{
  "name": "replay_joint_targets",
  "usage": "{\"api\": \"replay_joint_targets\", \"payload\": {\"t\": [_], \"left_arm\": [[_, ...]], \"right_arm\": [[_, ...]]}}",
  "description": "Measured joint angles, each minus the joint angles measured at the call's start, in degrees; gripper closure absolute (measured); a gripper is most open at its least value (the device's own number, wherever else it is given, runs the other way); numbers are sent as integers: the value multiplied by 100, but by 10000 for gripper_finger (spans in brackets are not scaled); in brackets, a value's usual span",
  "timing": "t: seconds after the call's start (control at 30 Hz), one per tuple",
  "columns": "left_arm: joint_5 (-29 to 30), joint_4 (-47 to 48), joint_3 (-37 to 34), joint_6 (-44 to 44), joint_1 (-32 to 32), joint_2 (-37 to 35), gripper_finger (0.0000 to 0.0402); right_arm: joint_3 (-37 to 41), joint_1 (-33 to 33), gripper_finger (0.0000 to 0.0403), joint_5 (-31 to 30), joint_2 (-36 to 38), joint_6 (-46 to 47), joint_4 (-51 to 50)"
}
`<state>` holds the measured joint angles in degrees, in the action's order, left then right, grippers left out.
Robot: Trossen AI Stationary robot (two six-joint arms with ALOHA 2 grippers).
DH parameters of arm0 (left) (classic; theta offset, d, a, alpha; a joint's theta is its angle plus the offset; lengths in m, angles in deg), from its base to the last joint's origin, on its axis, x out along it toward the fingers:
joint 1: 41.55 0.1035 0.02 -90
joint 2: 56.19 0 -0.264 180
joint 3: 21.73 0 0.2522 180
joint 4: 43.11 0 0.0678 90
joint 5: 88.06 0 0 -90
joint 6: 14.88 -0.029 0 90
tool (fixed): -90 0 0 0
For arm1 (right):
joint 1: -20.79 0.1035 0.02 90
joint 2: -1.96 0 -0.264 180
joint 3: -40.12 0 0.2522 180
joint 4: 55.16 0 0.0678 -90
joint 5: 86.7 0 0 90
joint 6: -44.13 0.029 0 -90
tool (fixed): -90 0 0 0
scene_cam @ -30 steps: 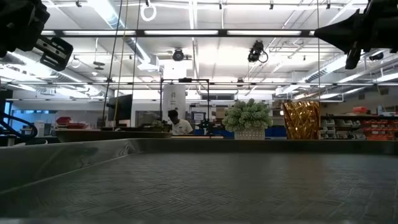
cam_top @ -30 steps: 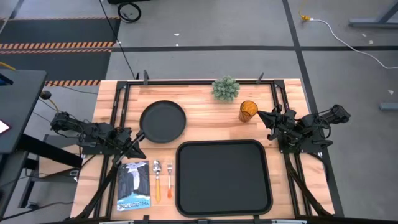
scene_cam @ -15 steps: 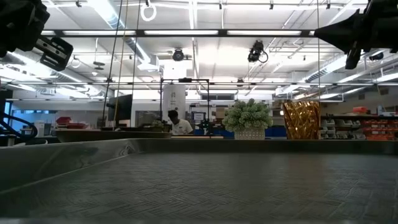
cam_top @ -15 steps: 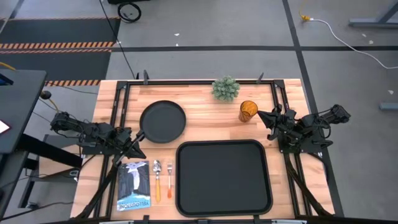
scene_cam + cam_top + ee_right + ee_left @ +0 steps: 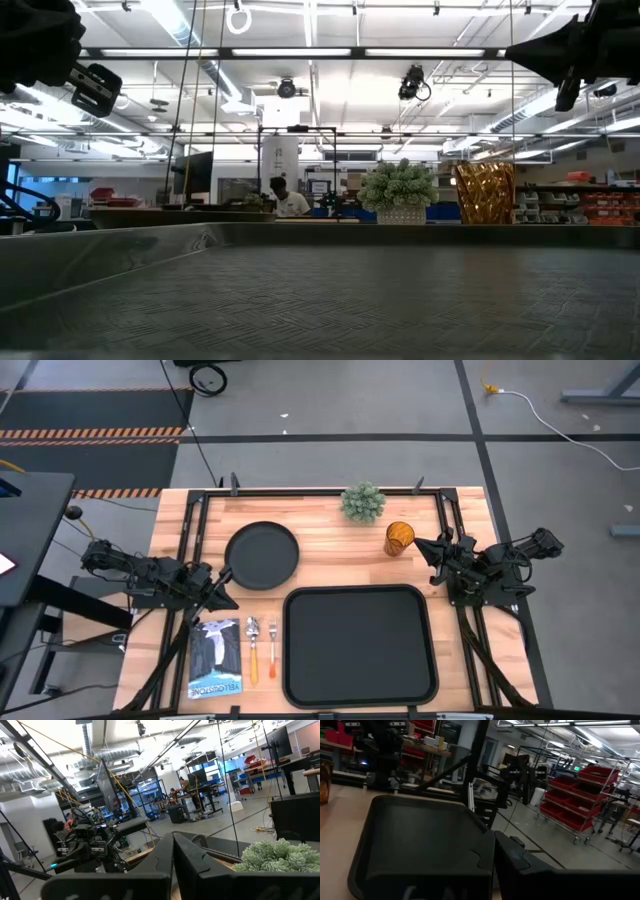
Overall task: Pick and place plate/cup/fork/spoon on tray
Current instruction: Put the brown glass on the top right corner of the black tray
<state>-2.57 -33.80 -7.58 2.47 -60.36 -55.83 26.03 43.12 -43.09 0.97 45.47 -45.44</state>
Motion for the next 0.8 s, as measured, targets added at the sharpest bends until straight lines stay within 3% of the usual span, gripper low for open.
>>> {"api": "replay_joint_targets", "payload": {"t": [0.67, 0.8], "left_arm": [[1, -2, 0, 4, 0, 0, 390], [120, -654, 1, 2, 0, -9, 390]], "right_arm": [[0, -2, 385, 0, -2, -2, 0], [1, -2, 385, 2, -2, 0, 0]]}}
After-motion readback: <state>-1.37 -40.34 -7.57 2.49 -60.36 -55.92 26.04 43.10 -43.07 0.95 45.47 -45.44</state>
